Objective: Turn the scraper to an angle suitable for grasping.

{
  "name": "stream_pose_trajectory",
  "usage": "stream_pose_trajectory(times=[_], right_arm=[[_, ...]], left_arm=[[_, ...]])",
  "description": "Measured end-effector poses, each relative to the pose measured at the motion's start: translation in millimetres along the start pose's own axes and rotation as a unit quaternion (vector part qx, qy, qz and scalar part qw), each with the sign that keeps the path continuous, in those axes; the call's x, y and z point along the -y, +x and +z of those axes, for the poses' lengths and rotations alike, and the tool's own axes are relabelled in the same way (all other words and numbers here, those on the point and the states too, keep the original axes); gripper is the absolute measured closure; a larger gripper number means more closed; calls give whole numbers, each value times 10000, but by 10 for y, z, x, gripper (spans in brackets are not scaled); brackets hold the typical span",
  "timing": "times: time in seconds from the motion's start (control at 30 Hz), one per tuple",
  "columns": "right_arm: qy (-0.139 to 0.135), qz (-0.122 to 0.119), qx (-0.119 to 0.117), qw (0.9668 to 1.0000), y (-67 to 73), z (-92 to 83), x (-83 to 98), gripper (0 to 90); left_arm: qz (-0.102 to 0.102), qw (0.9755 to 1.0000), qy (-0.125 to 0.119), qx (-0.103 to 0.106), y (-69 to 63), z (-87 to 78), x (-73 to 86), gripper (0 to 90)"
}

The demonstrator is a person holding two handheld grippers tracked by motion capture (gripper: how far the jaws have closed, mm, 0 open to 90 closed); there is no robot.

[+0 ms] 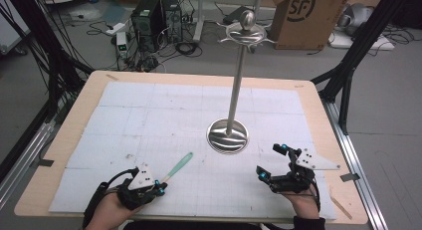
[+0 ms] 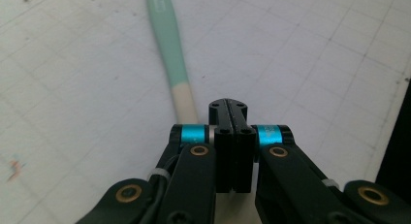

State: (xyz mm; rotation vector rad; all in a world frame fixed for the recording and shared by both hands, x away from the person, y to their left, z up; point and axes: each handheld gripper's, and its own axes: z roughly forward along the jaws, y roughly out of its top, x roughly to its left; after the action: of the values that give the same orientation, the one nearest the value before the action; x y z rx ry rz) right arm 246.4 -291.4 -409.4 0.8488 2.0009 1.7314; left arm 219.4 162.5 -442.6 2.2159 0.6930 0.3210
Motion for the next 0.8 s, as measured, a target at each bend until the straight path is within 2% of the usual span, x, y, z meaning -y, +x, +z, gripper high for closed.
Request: stream_pose_trajectory(times=[0.23, 0.3, 0.43, 0.53, 0.57, 0.63, 0.8], right_arm=[[25, 1, 3, 10000, 1, 5, 2, 4], [35, 1, 5, 10000, 1, 6, 3, 4], [47, -9, 6, 10000, 3, 17, 4, 4], [79, -6, -9, 10000, 10, 27, 5, 4], [79, -15, -10, 10000, 9, 28, 5, 4], [63, -14, -8, 10000, 4, 25, 4, 3], [25, 27, 7, 10000, -11, 8, 2, 3]], left_arm=[[-156, 9998, 11, -158, 150, -111, 85, 898], [-266, 9994, -99, -179, 200, -137, 81, 898], [-520, 9973, -396, -349, 335, -137, -6, 898], [-624, 9964, -383, -423, 458, -43, -115, 897], [-735, 9957, -354, -446, 506, 14, -161, 898], [-830, 9950, -320, -449, 558, 94, -210, 897], [-812, 9960, -138, -350, 637, 334, -278, 898]])
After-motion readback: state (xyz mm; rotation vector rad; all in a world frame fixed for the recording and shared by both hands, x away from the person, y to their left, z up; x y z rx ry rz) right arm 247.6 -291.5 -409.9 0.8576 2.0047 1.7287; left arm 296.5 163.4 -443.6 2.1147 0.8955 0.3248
